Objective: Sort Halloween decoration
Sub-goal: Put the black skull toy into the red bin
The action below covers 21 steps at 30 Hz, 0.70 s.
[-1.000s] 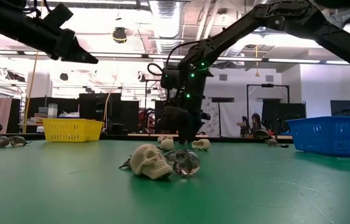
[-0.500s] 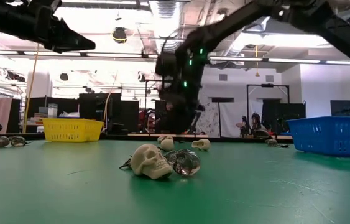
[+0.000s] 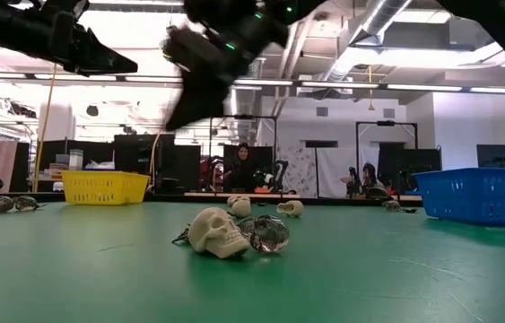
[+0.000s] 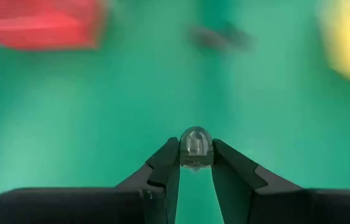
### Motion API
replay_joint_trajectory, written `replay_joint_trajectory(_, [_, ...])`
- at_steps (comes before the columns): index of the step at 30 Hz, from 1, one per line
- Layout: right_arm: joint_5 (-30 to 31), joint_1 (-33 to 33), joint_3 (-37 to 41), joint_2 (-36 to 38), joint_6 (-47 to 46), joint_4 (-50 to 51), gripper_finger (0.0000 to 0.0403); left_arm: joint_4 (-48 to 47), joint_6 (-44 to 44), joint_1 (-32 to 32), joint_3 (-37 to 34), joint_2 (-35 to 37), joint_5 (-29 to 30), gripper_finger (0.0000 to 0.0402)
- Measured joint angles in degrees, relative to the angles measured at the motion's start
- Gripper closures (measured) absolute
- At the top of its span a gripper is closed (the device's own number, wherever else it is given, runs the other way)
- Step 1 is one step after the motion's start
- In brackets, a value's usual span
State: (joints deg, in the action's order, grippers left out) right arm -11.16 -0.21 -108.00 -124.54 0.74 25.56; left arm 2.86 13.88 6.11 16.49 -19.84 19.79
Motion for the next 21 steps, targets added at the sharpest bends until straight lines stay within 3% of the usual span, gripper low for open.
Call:
replay_joint_trajectory(4, [-5.4,6.2,0.0,-5.8,0.2,-21.1,0.029,0.2,0.4,0.0,0.0,0.0,0.0,0.031])
replay_joint_trajectory(9, [-5.4,9.2,-0.7,-13.3,-0.7,-42.8,0.029,1.6,0.0,0.0,0.0,0.0,-0.3,0.031])
replay_joint_trajectory(14, [-5.4,9.7,-8.4,-21.3,-4.2,-49.6,0.029,2.5,-0.4,0.0,0.0,0.0,-2.0,0.031])
replay_joint_trajectory(21, [-8.2,9.7,-27.1,-34.6,-8.1,-47.3,0.0291,2.2,-2.1,0.0,0.0,0.0,-2.1,0.031])
